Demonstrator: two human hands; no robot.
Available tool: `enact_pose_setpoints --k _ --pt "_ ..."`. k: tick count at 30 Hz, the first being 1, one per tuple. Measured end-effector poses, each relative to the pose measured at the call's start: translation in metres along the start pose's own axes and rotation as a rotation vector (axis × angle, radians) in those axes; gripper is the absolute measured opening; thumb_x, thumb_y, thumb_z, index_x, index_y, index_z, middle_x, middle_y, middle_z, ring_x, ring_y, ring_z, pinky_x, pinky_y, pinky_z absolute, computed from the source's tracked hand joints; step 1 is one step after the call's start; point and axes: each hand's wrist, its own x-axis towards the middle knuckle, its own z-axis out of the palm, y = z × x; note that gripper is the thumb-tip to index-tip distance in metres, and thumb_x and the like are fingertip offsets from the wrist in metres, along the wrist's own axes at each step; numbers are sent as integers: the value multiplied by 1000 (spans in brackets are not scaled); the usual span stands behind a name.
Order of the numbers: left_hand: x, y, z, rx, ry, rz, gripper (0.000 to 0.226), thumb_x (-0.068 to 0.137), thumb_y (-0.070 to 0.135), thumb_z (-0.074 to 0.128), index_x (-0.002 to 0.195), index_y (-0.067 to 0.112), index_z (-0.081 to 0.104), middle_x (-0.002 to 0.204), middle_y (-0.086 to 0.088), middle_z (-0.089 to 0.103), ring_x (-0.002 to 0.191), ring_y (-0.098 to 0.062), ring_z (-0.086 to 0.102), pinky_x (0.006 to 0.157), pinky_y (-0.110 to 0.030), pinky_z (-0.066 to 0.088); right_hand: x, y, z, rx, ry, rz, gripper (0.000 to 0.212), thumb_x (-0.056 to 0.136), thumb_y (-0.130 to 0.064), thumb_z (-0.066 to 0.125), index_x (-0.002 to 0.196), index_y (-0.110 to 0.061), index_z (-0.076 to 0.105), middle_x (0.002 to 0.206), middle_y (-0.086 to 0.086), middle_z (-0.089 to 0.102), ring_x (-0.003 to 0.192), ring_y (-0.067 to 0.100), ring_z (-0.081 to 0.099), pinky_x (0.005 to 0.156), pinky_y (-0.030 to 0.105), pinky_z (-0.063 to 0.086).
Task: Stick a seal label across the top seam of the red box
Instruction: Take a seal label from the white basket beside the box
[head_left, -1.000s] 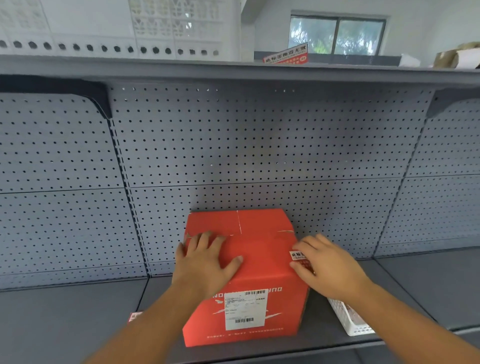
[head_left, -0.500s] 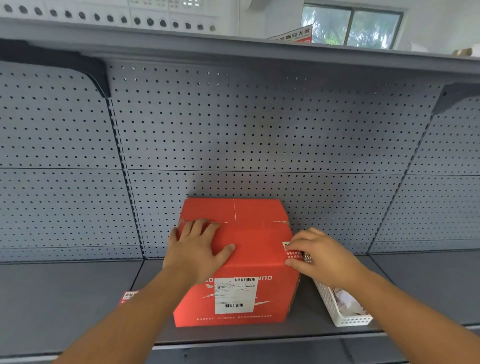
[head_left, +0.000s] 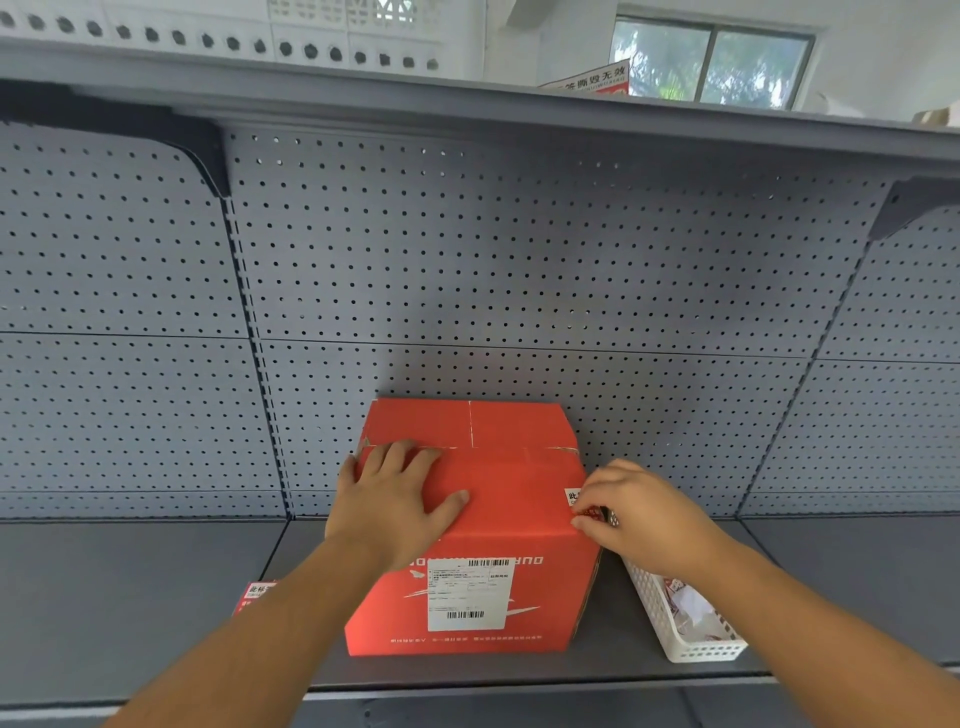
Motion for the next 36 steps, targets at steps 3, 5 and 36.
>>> enact_pose_setpoints --k 3,5,36 --pt "0 0 -1 4 -5 3 77 84 86 17 146 43 37 150 10 41 142 -20 30 120 -56 18 1 -4 -1 -13 16 5 15 91 -37 67 81 -27 72 90 -18 64 95 8 50 83 34 51" --pt "0 -1 -1 7 -3 4 78 85 86 17 146 43 37 150 10 41 142 -20 31 120 -56 18 1 -4 0 16 39 38 15 90 -33 68 78 -24 70 91 -18 64 95 8 50 83 34 52" --pt "0 1 -2 28 -31 16 76 86 83 17 148 42 34 152 9 40 143 -21 30 121 -57 16 -44 22 -11 562 104 731 30 87 -15 63 60 -16 50 56 -2 42 47 11 34 50 26 31"
